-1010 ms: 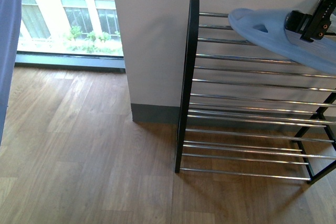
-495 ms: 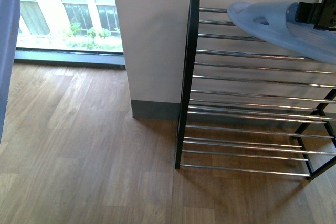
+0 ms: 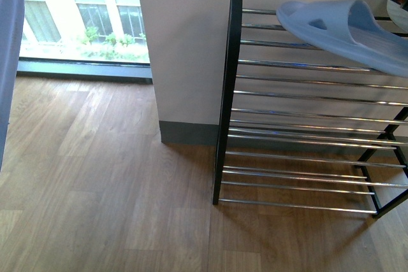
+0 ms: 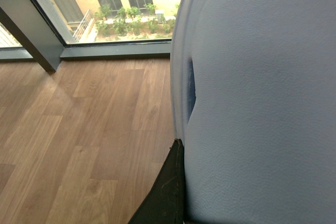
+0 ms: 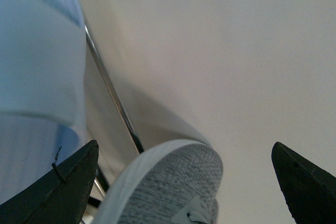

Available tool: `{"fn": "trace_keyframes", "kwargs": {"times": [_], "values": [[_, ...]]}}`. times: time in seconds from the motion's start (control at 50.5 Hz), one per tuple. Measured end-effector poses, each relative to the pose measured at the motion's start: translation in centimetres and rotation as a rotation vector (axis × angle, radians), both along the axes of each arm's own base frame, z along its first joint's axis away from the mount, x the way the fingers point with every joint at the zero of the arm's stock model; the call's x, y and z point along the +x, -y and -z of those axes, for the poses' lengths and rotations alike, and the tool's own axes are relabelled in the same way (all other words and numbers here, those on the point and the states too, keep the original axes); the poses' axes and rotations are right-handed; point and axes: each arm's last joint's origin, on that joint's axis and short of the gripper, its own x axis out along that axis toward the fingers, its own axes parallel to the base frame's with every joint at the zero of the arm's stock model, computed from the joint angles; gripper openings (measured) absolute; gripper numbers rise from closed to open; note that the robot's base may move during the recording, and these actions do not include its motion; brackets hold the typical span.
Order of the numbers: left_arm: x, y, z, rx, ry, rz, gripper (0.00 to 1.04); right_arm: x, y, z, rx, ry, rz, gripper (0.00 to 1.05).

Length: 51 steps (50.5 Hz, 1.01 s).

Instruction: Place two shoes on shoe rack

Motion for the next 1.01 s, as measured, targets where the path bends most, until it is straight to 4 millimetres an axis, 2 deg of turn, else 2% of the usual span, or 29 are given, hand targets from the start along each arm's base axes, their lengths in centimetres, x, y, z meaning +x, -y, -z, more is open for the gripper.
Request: {"fn": "trace_keyframes", "kwargs": {"times": [0.218, 0.337, 0.455, 0.594, 0.634, 0.752, 0.812, 0.891, 1.01], "values": [[0.0, 0.0, 0.0, 0.000, 0.000, 0.000, 0.02, -3.4, 0.3, -2.6, 0.460, 0.180, -0.027, 0.96], [0.0, 0.0, 0.0, 0.000, 0.000, 0.000, 0.02, -6.4, 0.4, -3.1, 0.637, 0.232, -0.008, 0.96], [0.0, 0.0, 0.0, 0.000, 0.000, 0.000, 0.02, -10.5, 0.8, -3.9, 0.812, 0.301, -0.007, 0.96], [0.0, 0.0, 0.0, 0.000, 0.000, 0.000, 0.02, -15.7, 1.4, -3.7, 0.991, 0.384, 0.045, 0.96], [0.0, 0.0, 0.0, 0.000, 0.000, 0.000, 0.02, -16.3, 1.4, -3.5, 1.014, 0.390, 0.052, 0.96], [0.0, 0.0, 0.0, 0.000, 0.000, 0.000, 0.02, -20.0, 1.3, -2.1, 1.118, 0.454, 0.113, 0.96], [0.0, 0.0, 0.0, 0.000, 0.000, 0.000, 0.02, -20.9, 1.0, -1.3, 1.147, 0.443, 0.125, 0.96], [0.0, 0.0, 0.0, 0.000, 0.000, 0.000, 0.02, -21.1, 0.9, -1.0, 1.166, 0.432, 0.131, 0.95], [0.0, 0.0, 0.0, 0.000, 0.000, 0.000, 0.02, -21.7, 0.3, -0.4, 1.152, 0.392, 0.142, 0.81]]}}
